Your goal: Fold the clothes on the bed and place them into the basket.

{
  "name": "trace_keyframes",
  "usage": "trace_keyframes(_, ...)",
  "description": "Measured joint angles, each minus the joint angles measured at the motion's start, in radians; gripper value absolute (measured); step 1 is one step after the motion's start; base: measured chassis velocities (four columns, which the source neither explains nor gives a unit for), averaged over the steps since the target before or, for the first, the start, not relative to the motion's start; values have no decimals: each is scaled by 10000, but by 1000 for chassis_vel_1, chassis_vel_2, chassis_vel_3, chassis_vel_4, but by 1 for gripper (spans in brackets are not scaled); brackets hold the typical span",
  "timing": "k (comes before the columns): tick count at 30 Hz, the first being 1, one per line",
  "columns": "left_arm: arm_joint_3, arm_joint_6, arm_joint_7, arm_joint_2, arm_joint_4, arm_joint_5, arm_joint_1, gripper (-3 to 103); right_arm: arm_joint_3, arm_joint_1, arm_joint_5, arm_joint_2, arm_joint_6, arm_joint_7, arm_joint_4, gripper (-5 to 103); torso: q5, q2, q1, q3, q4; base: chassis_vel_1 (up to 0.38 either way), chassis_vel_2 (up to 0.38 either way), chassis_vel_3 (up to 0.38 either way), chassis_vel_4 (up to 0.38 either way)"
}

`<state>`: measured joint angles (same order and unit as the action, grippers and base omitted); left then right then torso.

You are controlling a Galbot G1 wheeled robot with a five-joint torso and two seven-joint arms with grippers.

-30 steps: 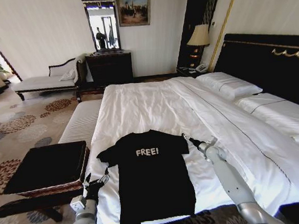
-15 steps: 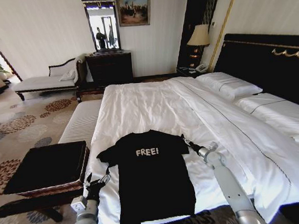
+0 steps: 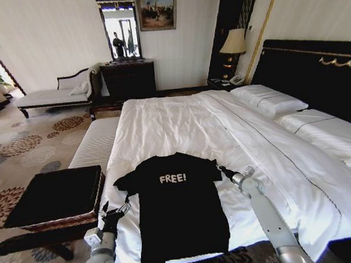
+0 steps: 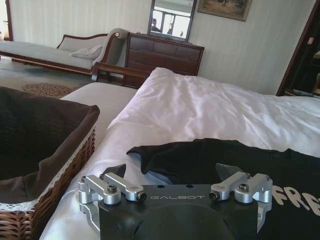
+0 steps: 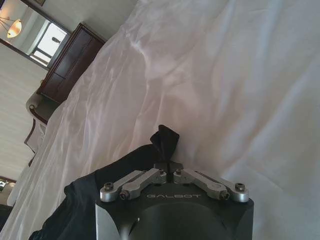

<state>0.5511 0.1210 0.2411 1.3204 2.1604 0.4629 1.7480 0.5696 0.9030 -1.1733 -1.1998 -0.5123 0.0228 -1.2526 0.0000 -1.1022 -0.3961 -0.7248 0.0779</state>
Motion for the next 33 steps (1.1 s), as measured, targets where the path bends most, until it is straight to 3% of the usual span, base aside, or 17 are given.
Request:
trace_keyframes(14,94,1,15,-47,154,66,94,100,-312,60,242,171,44,-96,-759,0,0,0,0,0,0,0,0,0,0)
trace_keyframes(24,149,-1,17,-41,371,44,213,100,-1470,321,1224,650,257,-367,-2415,0,-3,0,1,0,0,0,0,0,0)
trace_keyframes(33,275,-35,4,-8,489,29,325,100,-2580,58,1671,465,325,-515,-2518,0,-1,0,0,0,-2,0,0,0,0)
